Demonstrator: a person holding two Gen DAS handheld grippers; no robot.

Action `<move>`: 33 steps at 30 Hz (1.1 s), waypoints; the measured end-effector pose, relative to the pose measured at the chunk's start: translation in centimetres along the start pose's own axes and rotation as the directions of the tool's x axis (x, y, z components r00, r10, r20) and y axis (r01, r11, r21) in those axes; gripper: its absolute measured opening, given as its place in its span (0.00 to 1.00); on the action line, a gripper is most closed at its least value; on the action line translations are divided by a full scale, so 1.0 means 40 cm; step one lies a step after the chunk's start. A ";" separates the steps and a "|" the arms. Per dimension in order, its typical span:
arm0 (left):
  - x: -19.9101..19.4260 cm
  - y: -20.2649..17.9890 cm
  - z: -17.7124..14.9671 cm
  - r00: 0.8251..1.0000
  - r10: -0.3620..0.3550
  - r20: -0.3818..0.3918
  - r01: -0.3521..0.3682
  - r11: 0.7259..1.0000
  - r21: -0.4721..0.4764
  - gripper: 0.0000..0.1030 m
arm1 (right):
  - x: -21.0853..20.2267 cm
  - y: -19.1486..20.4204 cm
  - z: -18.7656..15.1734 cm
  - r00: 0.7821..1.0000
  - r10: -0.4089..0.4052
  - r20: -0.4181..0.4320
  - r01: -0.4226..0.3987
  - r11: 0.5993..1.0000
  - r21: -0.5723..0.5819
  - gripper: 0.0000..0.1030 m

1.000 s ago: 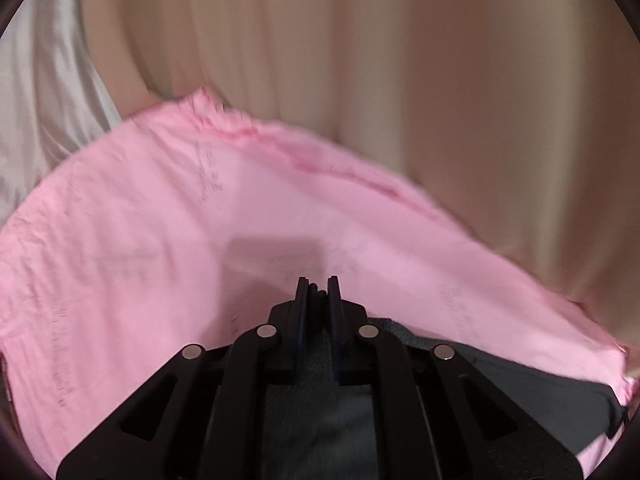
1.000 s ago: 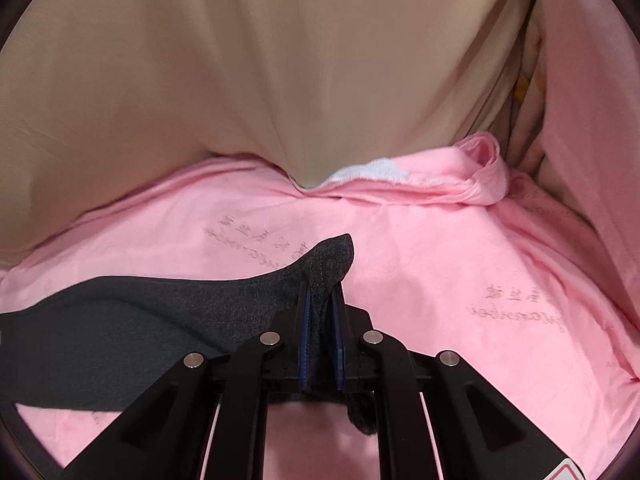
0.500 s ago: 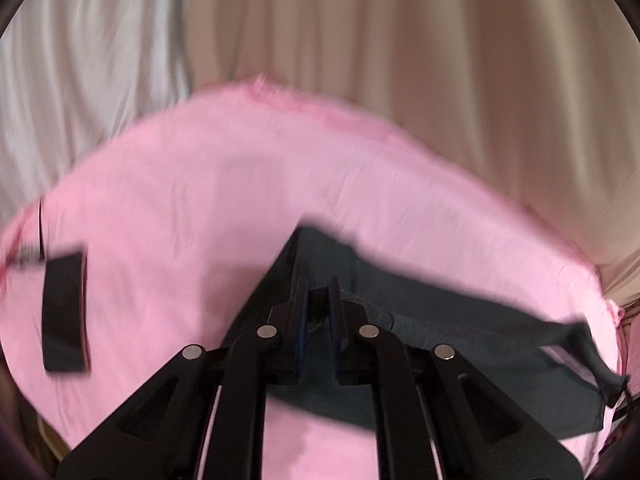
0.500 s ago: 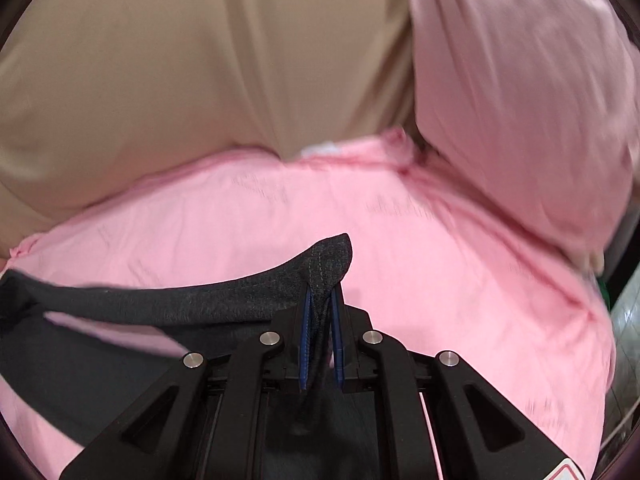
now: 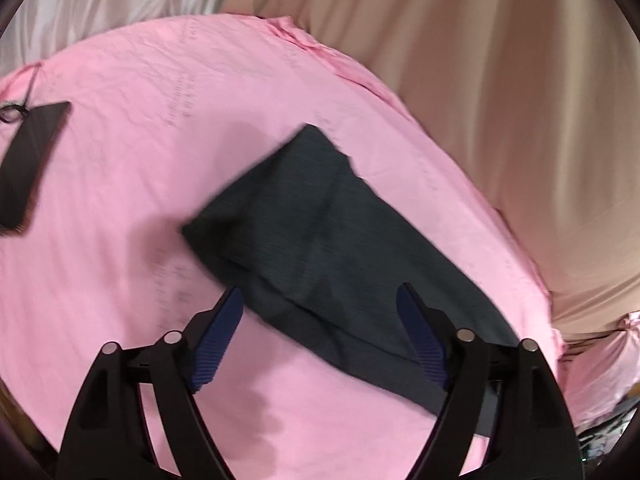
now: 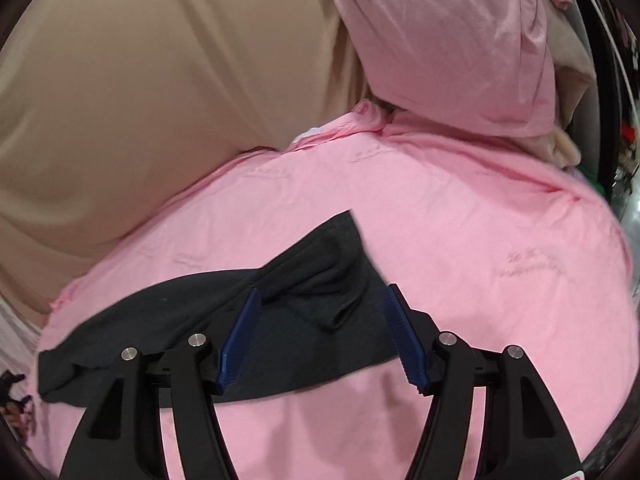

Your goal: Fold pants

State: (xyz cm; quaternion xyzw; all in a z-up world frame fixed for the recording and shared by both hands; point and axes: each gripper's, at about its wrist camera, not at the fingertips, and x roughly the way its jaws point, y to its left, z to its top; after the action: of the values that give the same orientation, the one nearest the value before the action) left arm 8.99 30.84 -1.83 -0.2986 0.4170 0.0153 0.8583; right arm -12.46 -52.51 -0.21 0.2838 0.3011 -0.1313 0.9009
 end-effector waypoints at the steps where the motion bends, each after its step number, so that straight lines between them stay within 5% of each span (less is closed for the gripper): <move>1: 0.016 -0.014 -0.004 1.000 -0.017 -0.008 0.016 1.000 -0.017 0.80 | 0.019 0.016 -0.007 0.999 0.025 -0.029 -0.024 0.999 0.021 0.61; 6: 0.118 -0.027 0.014 0.998 0.007 -0.069 -0.012 0.997 -0.076 0.80 | 0.150 0.062 0.023 0.992 0.040 -0.123 -0.027 0.994 0.104 0.61; 11: 0.168 -0.002 0.022 0.993 0.064 -0.101 -0.077 0.989 -0.123 0.79 | 0.310 0.022 0.074 0.954 -0.155 -0.258 0.212 0.954 0.212 0.63; 13: 0.167 -0.004 0.024 0.990 0.105 -0.091 -0.113 0.990 -0.088 0.79 | 0.328 0.036 0.102 0.954 -0.191 -0.230 0.233 0.957 0.173 0.22; 14: 0.169 -0.004 0.025 0.989 0.113 -0.093 -0.121 0.990 -0.077 0.79 | 0.308 0.047 0.116 0.972 -0.132 -0.193 0.170 0.967 0.192 0.08; 17: 0.168 0.005 0.027 0.988 0.110 -0.110 -0.118 0.991 -0.068 0.79 | 0.166 0.065 0.135 1.000 0.011 -0.018 -0.008 0.982 0.188 0.06; 19: 0.168 0.005 0.027 0.988 0.107 -0.115 -0.113 0.992 -0.052 0.79 | 0.122 0.032 0.107 1.000 0.020 -0.011 -0.018 0.980 0.198 0.06; 23: 0.175 -0.006 0.021 0.987 0.121 -0.106 -0.122 0.992 -0.009 0.80 | 0.222 -0.094 0.014 0.977 -0.014 -0.211 0.069 0.964 0.256 0.14; 25: 0.176 -0.007 0.022 0.987 0.116 -0.111 -0.118 0.993 -0.017 0.82 | 0.198 -0.117 -0.002 0.988 0.048 -0.150 0.003 0.946 0.325 0.19; 27: 0.167 0.004 0.023 0.989 0.069 -0.128 -0.075 0.996 -0.050 0.82 | 0.173 -0.102 0.000 0.991 0.056 -0.118 -0.015 0.947 0.322 0.40; 30: 0.160 0.025 0.022 0.988 -0.002 -0.151 -0.013 0.995 -0.095 0.85 | 0.158 -0.071 0.001 0.994 0.063 -0.093 -0.029 0.943 0.331 0.58; 33: 0.161 0.036 0.023 0.986 -0.032 -0.164 0.013 0.994 -0.112 0.85 | 0.156 -0.052 0.003 0.995 0.066 -0.070 -0.036 0.930 0.367 0.65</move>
State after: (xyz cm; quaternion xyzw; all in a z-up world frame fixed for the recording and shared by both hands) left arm 13.42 31.06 -6.77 -0.3506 0.4818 0.0039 0.8031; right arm -8.36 -54.67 -4.89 0.4591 0.3001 -0.1500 0.8226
